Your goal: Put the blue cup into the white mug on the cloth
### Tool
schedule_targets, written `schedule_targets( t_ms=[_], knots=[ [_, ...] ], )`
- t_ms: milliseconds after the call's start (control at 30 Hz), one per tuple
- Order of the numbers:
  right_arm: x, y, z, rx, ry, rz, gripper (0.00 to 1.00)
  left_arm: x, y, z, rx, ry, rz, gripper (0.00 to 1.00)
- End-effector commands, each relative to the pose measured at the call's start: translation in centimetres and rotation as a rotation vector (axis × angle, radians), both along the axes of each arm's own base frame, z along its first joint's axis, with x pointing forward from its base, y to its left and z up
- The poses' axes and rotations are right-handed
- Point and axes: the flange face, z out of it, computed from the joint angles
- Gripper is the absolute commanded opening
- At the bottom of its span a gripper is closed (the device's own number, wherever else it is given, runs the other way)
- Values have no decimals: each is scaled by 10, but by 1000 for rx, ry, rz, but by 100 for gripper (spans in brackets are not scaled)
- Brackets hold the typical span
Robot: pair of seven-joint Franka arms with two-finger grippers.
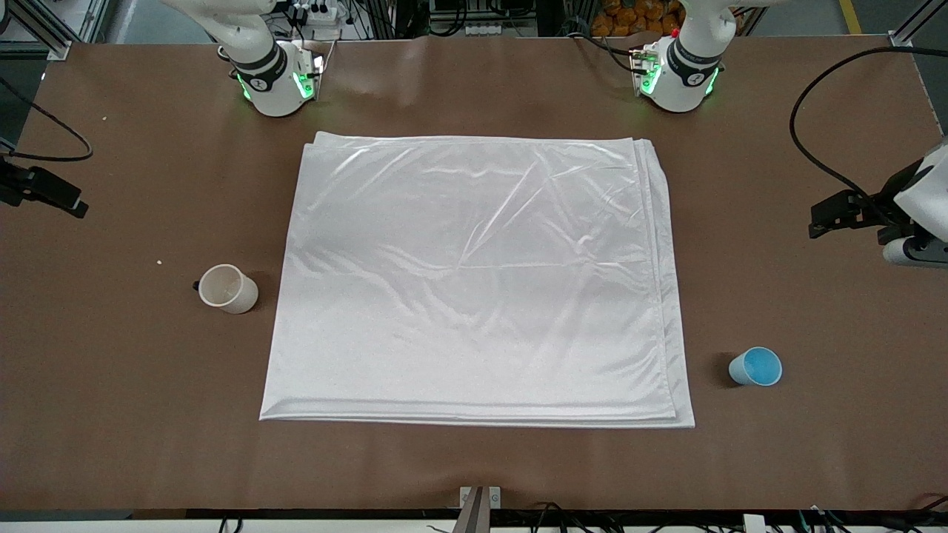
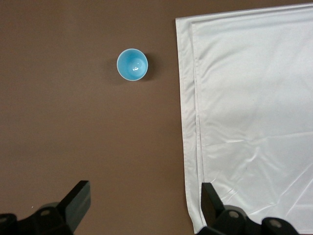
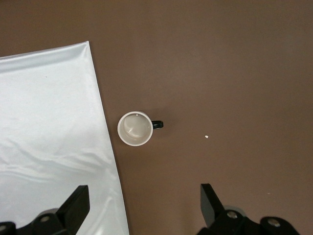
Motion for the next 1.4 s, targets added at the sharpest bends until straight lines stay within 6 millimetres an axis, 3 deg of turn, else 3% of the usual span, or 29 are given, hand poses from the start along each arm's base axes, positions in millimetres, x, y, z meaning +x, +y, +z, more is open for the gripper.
schedule_targets(
  t_ms=[0, 233, 633, 833, 1367],
  knots=[
    [-4, -1, 3, -15, -10, -15, 100, -4, 2, 5, 0, 2, -10, 100],
    [-4, -2, 3, -15, -10, -16, 100, 0, 0, -4, 2, 16, -5, 100],
    [-6, 0, -1, -12, -3, -10, 100, 20, 5, -47, 32, 74, -10, 100],
    [-6, 3, -7, -13, -7, 36, 100, 38, 12, -80, 54, 78, -5, 100],
    [-10, 1, -45, -25, -10, 399, 97, 88, 84, -186, 70, 25, -61, 100]
  ],
)
